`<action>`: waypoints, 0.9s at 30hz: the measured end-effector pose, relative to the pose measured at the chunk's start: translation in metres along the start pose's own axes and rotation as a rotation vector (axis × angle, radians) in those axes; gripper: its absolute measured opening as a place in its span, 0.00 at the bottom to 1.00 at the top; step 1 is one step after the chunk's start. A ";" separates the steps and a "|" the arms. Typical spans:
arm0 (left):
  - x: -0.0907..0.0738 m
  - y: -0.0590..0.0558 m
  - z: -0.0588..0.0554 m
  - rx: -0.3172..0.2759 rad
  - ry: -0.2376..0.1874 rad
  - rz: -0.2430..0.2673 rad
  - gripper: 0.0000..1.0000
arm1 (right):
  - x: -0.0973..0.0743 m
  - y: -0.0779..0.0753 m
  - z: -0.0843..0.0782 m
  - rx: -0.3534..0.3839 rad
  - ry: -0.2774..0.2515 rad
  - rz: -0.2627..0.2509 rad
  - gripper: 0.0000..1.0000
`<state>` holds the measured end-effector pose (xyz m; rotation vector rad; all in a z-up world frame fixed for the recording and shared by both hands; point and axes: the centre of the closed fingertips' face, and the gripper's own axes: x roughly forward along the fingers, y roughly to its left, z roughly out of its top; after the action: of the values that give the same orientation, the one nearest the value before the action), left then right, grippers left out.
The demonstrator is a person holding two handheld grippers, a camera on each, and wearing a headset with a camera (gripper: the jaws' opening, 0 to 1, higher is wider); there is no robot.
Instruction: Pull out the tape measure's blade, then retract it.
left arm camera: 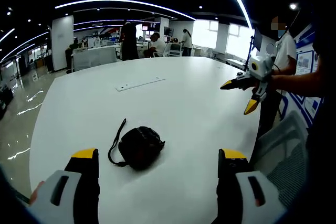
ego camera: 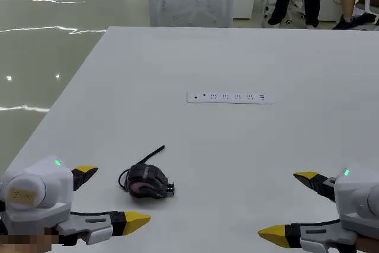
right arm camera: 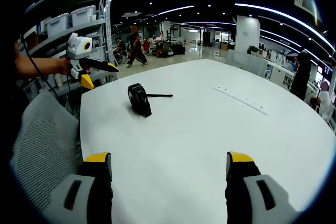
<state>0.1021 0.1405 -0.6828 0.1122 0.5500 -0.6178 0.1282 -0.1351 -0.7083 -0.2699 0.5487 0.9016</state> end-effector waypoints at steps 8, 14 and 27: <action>-0.002 -0.007 0.002 -0.002 0.002 -0.048 0.80 | -0.001 0.002 0.000 0.000 0.006 -0.001 0.93; -0.001 -0.001 0.006 0.006 -0.010 -0.024 0.92 | 0.000 0.001 0.000 0.001 0.005 -0.001 0.93; -0.002 0.000 0.008 0.052 -0.016 -0.010 0.99 | 0.001 -0.001 0.002 -0.006 -0.006 0.001 0.93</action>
<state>0.1046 0.1390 -0.6747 0.1536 0.5193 -0.6421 0.1302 -0.1343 -0.7075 -0.2724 0.5404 0.9054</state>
